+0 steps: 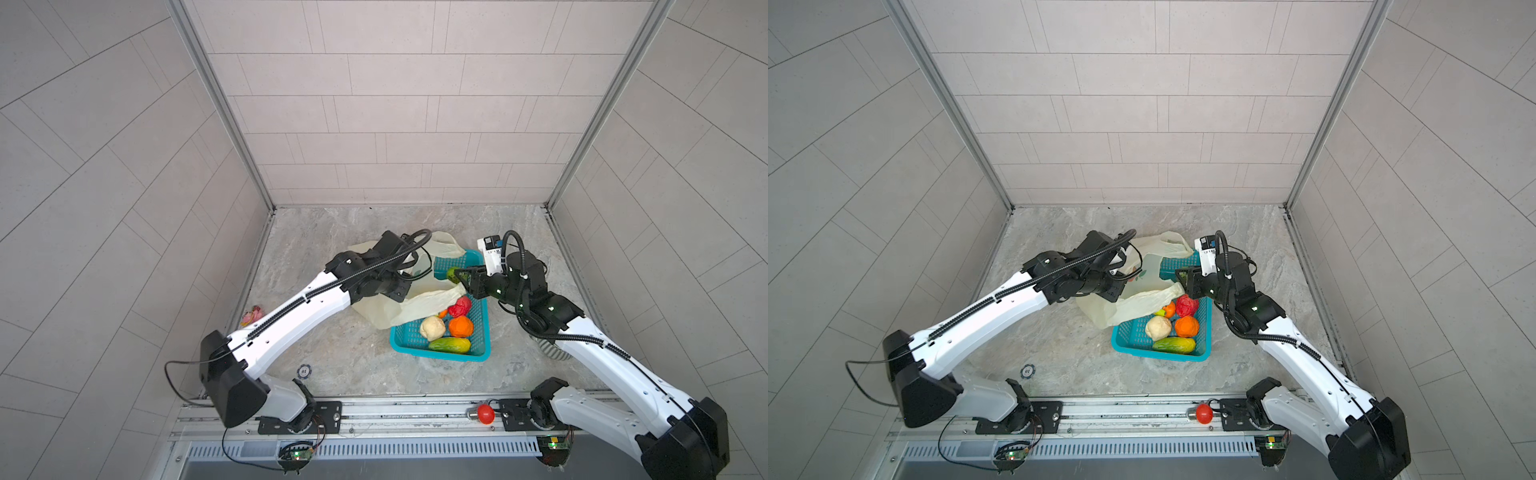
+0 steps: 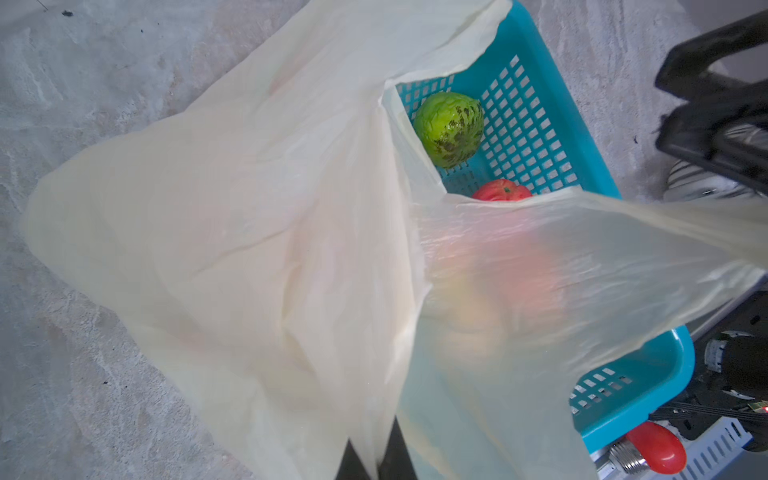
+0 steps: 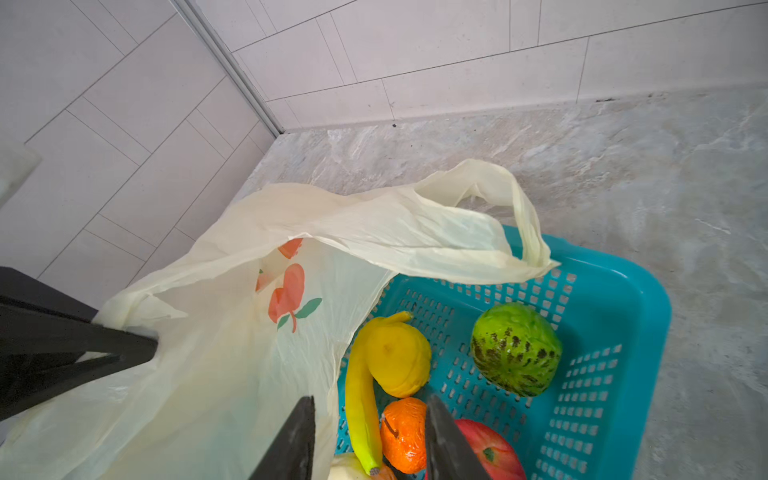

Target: Place the fruits into the plastic bag

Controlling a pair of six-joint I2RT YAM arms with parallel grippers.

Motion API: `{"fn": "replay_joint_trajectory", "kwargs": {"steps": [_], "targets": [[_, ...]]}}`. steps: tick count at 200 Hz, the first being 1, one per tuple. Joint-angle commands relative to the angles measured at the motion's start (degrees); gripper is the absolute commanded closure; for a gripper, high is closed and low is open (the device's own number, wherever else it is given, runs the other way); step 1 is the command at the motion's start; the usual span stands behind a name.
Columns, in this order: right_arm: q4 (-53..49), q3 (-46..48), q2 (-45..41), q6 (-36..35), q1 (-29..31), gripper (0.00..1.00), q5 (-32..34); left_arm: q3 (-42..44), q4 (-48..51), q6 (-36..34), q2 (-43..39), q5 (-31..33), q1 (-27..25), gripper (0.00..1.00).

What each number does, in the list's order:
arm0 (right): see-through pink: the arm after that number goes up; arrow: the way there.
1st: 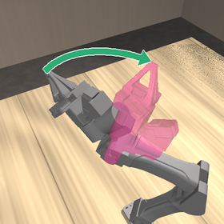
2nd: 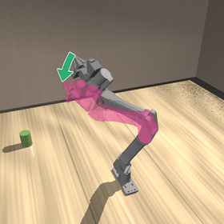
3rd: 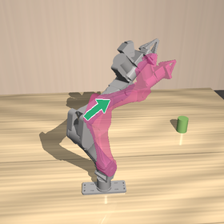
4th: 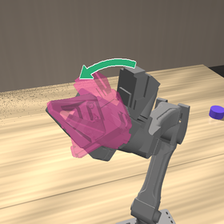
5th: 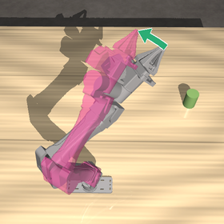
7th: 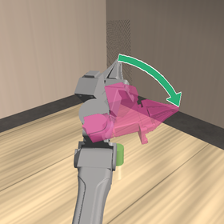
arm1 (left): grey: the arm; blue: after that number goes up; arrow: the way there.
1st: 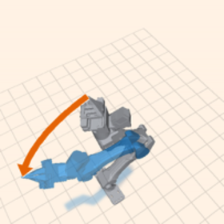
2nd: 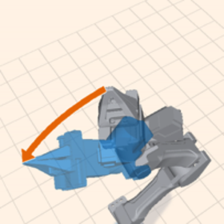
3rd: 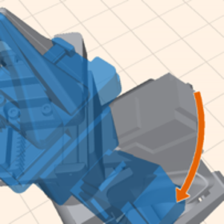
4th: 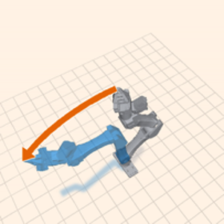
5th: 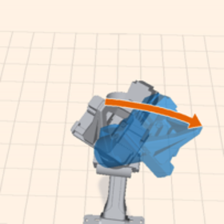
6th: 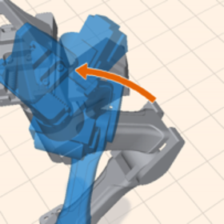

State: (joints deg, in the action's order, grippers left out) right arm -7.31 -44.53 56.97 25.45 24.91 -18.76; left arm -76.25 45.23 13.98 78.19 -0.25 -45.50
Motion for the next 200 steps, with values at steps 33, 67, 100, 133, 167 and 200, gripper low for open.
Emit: {"fn": "replay_joint_trajectory", "kwargs": {"steps": [33, 67, 100, 133, 167, 200], "targets": [[3.0, -1.0, 2.4, -0.6, 4.4, 0.50, -5.8, 6.2, -15.1, 3.3, -8.2, -5.3, 6.6, 1.00], [3.2, -2.9, 4.8, -0.4, 6.6, 0.46, -7.5, 7.3, -16.8, 1.2, -9.2, -11.3, 8.4, 1.00], [1.5, -4.2, 7.0, 0.9, 7.4, 0.45, -2.2, 7.8, -15.8, 1.5, -9.6, -7.9, 8.8, 1.00], [-3.5, -3.3, 6.9, -1.8, 7.1, 0.45, 2.6, 9.0, -13.8, 7.4, -8.9, -2.1, 11.8, 1.00], [-11.2, -2.3, 4.8, -6.7, 8.0, 0.45, 0.3, 11.5, -13.3, 12.3, -9.1, -4.2, 17.2, 1.00], [-17.2, -2.2, 5.7, -10.6, 12.8, 0.44, -0.6, 14.4, -16.0, 12.0, -11.8, -4.4, 18.7, 1.00]]}}
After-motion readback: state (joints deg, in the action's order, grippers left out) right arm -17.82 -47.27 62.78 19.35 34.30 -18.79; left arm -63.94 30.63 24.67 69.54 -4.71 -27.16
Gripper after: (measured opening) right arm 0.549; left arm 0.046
